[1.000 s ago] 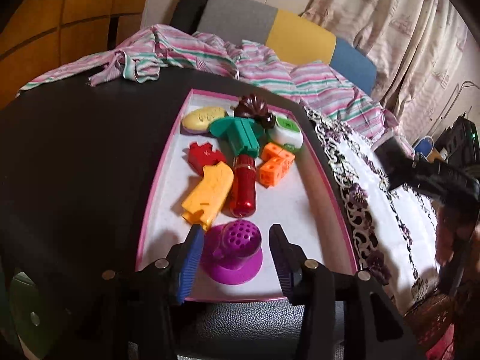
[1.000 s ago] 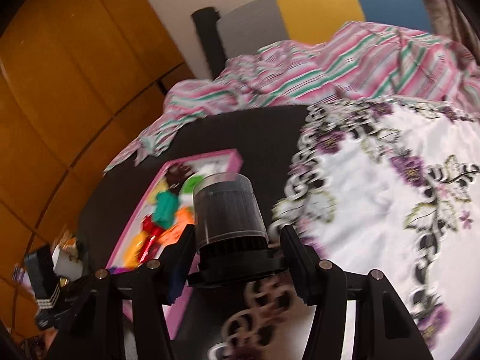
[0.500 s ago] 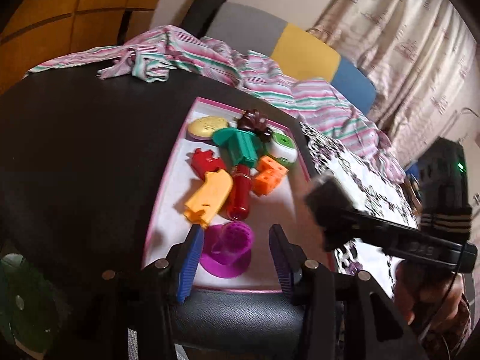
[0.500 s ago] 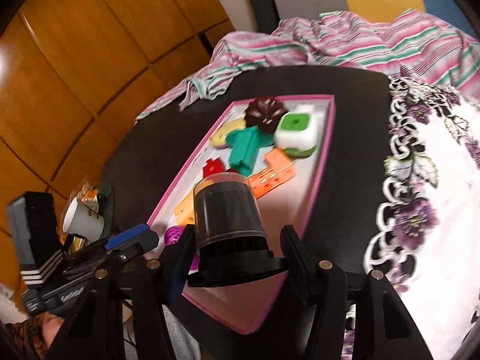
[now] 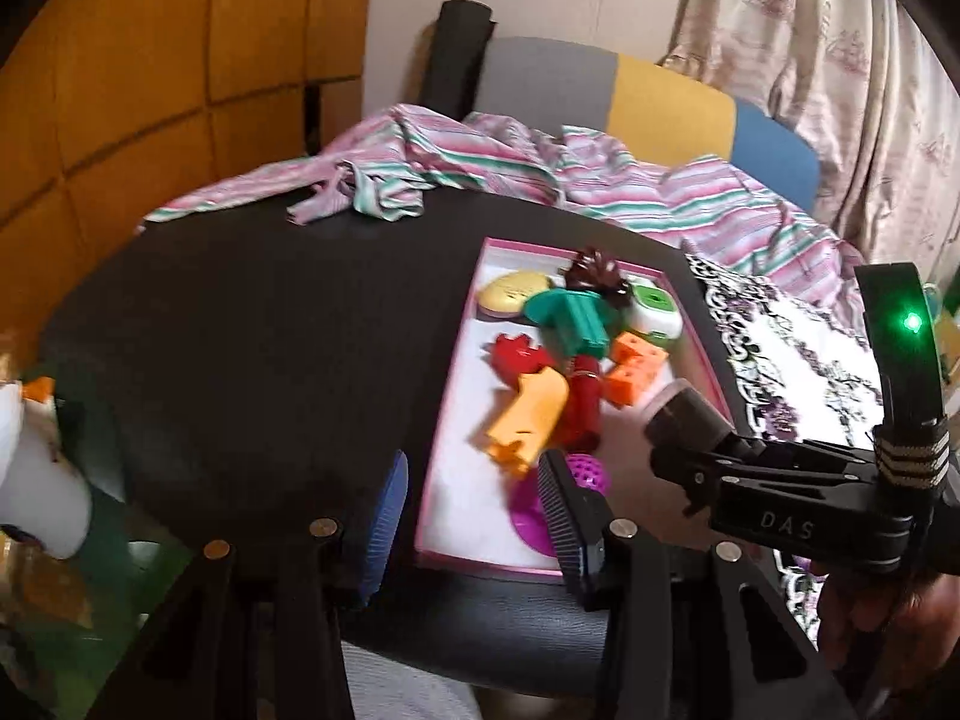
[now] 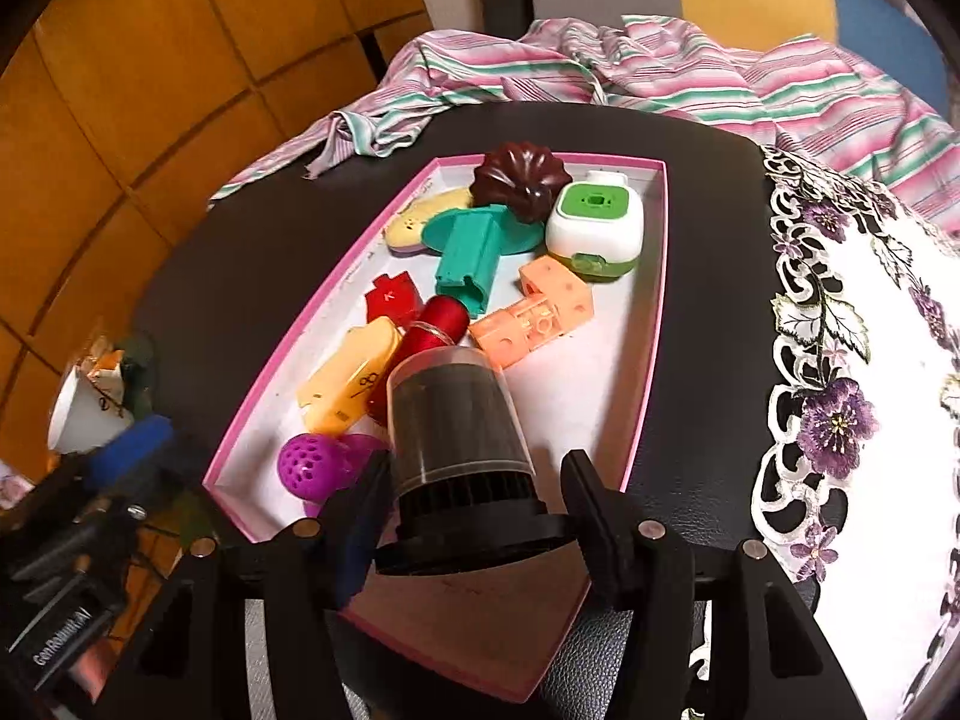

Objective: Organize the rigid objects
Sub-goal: 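Lower the black cup into the tray beside the magenta toy and open the right tool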

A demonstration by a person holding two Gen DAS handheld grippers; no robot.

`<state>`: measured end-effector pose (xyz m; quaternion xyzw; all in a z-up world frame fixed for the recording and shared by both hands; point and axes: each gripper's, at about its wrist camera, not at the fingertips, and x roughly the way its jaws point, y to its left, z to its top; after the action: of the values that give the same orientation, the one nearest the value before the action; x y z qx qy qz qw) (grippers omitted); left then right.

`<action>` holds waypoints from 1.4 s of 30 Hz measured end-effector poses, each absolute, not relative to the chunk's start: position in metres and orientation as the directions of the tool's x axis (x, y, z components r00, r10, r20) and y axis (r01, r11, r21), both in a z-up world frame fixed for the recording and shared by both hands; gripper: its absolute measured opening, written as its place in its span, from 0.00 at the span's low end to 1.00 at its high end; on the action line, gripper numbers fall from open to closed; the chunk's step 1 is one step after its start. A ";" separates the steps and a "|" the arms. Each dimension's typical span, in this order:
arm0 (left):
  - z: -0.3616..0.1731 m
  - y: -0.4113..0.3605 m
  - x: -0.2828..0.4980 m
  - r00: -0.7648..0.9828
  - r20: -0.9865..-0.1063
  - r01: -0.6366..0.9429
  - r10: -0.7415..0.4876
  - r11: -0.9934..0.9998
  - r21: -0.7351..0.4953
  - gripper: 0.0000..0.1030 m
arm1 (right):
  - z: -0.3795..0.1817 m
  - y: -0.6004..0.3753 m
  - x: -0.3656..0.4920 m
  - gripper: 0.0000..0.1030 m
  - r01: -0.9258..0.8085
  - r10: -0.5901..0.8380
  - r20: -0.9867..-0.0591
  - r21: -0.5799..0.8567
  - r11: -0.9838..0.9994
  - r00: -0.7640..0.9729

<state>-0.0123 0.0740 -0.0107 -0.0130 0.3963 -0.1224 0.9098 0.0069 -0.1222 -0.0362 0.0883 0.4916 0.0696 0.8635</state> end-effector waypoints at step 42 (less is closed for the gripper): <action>0.004 0.060 -0.008 0.625 -0.780 0.111 0.028 0.986 0.125 0.44 | -0.004 -0.126 -0.022 0.62 0.082 0.026 -0.799 0.094 0.992 0.600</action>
<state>-0.0085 0.0601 0.0042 0.0805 0.4322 -0.0231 0.8979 -0.0219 -0.1258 -0.0037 0.0605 0.4467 -0.0158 0.8925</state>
